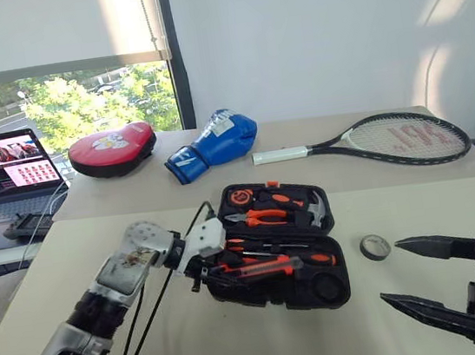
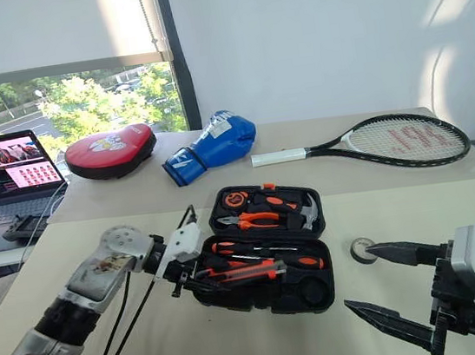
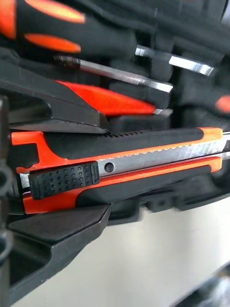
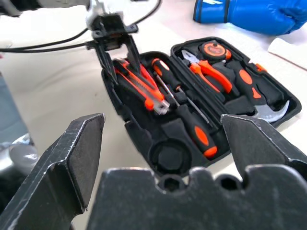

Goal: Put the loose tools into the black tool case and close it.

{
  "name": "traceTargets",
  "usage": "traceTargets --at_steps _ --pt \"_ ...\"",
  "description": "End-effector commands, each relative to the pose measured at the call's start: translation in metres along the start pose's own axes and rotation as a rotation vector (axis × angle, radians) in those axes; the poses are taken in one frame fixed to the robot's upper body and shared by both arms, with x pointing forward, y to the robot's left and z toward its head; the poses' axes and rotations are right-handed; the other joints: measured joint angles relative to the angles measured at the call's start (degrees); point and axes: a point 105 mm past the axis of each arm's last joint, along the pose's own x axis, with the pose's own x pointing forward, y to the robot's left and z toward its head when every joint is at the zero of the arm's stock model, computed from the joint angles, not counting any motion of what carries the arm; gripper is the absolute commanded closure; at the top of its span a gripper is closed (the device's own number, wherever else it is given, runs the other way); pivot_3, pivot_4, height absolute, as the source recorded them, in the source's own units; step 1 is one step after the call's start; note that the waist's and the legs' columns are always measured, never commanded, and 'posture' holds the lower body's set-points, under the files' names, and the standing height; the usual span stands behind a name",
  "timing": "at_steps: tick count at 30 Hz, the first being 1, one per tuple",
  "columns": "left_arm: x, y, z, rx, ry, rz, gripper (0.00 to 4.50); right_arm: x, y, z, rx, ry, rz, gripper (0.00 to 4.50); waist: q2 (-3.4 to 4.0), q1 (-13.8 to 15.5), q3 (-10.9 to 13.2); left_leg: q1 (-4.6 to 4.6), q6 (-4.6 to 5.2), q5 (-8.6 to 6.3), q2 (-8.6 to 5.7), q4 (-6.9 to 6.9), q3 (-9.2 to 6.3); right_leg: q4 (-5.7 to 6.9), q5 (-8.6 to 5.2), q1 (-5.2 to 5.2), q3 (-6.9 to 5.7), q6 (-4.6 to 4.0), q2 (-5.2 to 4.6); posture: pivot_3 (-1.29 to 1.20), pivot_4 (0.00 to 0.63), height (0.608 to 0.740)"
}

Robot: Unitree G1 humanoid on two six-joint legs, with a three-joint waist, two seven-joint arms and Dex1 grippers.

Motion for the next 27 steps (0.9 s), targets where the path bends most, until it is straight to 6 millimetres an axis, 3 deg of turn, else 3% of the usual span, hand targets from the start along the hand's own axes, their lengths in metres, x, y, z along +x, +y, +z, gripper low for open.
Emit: traceTargets --at_steps 1,15,16,18,20,23,26,27 --pt "0.001 0.003 0.001 0.101 0.049 -0.042 2.77 -0.005 0.0 0.006 -0.037 0.0 -0.005 0.0 0.0 0.06 0.0 -0.01 0.02 -0.01 0.0 0.01 0.0 -0.01 0.0 -0.01 -0.01 0.01 -0.01 0.0 0.15 0.74" --pt "0.017 0.014 -0.006 0.16 0.063 -0.069 2.77 -0.004 0.002 0.005 -0.046 0.007 -0.013 0.0 0.03 0.4 -0.02 0.28 0.18 -0.1 0.06 0.4 -0.1 -0.04 0.04 0.52 -0.06 0.13 -0.33 0.0 0.15 0.74" --pt "0.018 0.014 -0.004 0.156 0.048 -0.062 1.76 -0.004 0.002 0.005 -0.045 0.007 -0.013 0.0 0.03 0.4 -0.02 0.28 0.18 -0.1 0.08 0.45 -0.1 -0.03 0.05 0.53 -0.05 0.15 -0.33 0.0 0.15 0.74" --pt "0.016 0.015 0.003 0.135 -0.003 -0.048 1.05 -0.004 0.002 0.004 -0.043 0.005 -0.014 0.0 0.03 0.32 -0.02 0.24 0.18 -0.11 0.1 0.5 -0.11 -0.02 0.07 0.51 -0.05 0.17 -0.32 0.0 0.15 0.74" --pt "0.003 0.016 0.025 0.041 -0.141 -0.014 0.32 -0.003 0.003 0.004 -0.041 0.002 -0.014 0.0 0.03 0.18 -0.02 0.19 0.19 -0.11 0.12 0.5 -0.11 -0.02 0.08 0.46 -0.06 0.2 -0.29 0.0 0.15 0.74" --pt "-0.017 0.016 0.042 -0.089 -0.279 0.031 0.32 -0.002 0.003 0.003 -0.04 -0.002 -0.015 0.0 0.02 -0.03 -0.01 -0.04 0.08 -0.05 0.16 0.52 -0.11 0.03 0.08 0.23 -0.08 0.22 -0.24 0.0 0.15 0.74" --pt "-0.025 0.017 0.043 -0.186 -0.347 0.111 1.09 -0.002 0.004 0.003 -0.037 -0.007 -0.02 0.0 0.03 -0.07 -0.02 -0.06 -0.24 0.13 0.18 0.54 -0.12 0.05 0.07 0.21 -0.11 0.24 -0.2 0.0 0.15 0.74" --pt "-0.023 0.016 0.041 -0.208 -0.366 0.145 1.55 -0.001 0.004 0.002 -0.036 -0.01 -0.021 0.0 0.05 -0.06 -0.02 -0.03 -0.24 0.13 0.17 0.54 -0.12 0.04 0.06 0.23 -0.11 0.25 -0.2 0.0 0.15 0.74"
